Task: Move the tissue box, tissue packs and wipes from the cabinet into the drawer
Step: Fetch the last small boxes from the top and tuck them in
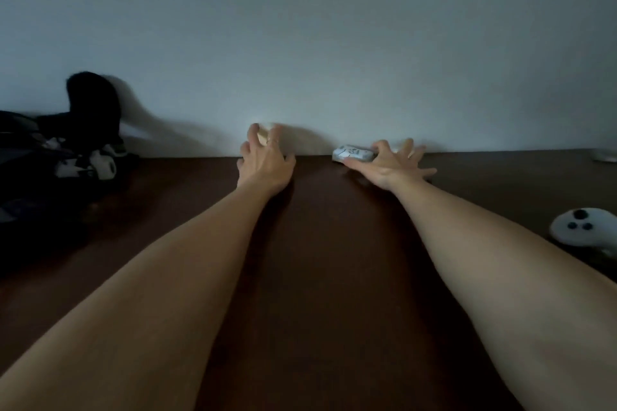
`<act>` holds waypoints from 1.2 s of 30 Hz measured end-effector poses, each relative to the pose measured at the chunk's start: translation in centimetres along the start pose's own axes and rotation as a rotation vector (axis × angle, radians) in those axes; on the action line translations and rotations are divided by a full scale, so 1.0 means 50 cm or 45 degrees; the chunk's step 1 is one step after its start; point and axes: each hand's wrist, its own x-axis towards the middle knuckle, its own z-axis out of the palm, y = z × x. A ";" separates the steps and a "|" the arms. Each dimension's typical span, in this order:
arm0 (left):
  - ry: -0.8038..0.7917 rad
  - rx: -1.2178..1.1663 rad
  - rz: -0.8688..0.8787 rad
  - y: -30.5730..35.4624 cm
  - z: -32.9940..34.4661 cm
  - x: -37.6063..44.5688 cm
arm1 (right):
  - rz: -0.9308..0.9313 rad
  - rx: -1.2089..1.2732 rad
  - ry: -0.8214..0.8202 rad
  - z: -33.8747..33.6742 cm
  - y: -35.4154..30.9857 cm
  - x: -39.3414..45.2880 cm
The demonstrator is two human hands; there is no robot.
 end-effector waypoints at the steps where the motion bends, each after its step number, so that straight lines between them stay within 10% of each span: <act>1: 0.048 0.041 0.022 -0.009 0.018 0.014 | 0.002 -0.043 0.006 0.011 0.005 0.028; 10: 0.296 0.011 0.119 -0.006 -0.003 0.005 | -0.326 -0.005 0.019 0.011 0.018 0.021; 25: 0.325 -0.724 -0.070 0.014 -0.360 -0.499 | -0.963 0.182 -0.247 -0.126 0.036 -0.619; 32: 0.345 -0.801 0.001 0.022 -0.418 -0.604 | -0.599 0.316 0.062 -0.158 0.039 -0.751; 36: 0.226 -0.760 0.111 0.042 -0.419 -0.616 | -0.541 0.037 -0.127 -0.113 0.029 -0.771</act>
